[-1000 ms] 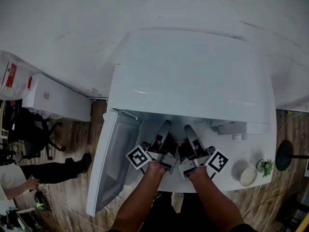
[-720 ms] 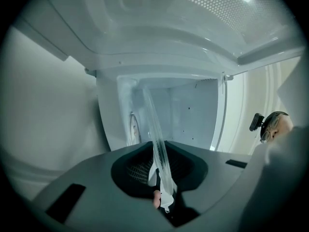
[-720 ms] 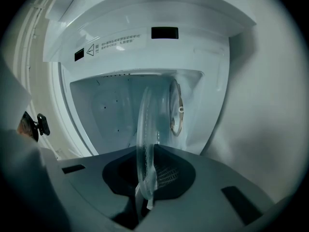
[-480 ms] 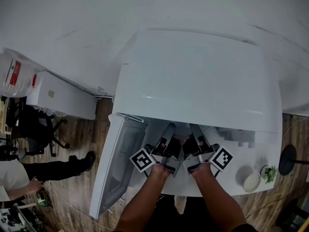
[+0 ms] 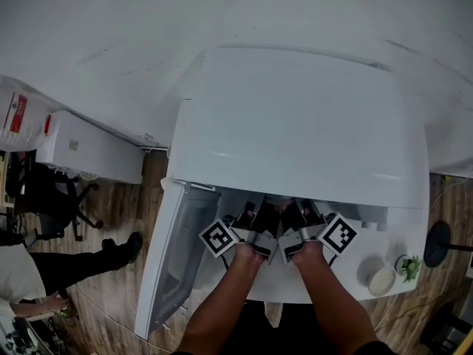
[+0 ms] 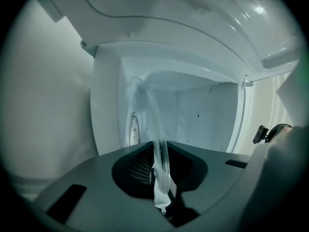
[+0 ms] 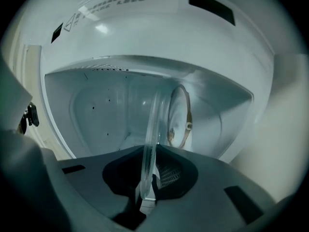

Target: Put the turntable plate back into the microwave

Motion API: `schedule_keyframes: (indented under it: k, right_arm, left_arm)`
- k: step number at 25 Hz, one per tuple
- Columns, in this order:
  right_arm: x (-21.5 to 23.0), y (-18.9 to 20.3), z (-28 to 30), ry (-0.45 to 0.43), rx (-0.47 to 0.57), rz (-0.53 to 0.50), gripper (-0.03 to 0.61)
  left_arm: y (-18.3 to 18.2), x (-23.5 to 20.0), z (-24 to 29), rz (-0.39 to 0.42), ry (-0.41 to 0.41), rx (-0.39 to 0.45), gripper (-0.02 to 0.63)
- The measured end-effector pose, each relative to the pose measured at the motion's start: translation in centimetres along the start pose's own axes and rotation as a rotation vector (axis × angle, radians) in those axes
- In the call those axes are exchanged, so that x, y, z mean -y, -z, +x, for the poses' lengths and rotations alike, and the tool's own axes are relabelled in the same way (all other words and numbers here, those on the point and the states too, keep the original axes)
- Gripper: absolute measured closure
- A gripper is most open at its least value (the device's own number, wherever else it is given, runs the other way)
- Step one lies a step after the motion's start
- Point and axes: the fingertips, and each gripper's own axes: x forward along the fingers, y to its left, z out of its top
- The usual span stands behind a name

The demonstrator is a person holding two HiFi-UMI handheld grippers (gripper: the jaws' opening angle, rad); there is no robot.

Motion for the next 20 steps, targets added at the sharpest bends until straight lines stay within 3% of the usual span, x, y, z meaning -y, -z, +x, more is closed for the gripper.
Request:
schedule_keyframes:
  k: [6,14,20]
  right_arm:
    - [0.0,0.0,-0.7,0.03,-0.028,-0.062,0.505]
    - [-0.6,0.8,-1.2,-0.003,-0.034,0.005,0.497]
    - [-0.9,0.2,-1.1,-0.043,0.005,0.044,0.489]
  left_arm:
    - [0.0,0.6,1.4,0.017,0.015,-0.003,0.541]
    - [-0.3,0.7,2.1,0.032,-0.014,0.017,0.525]
    - [0.1,0.7,1.7,0.094,-0.026,-0.013,0.499]
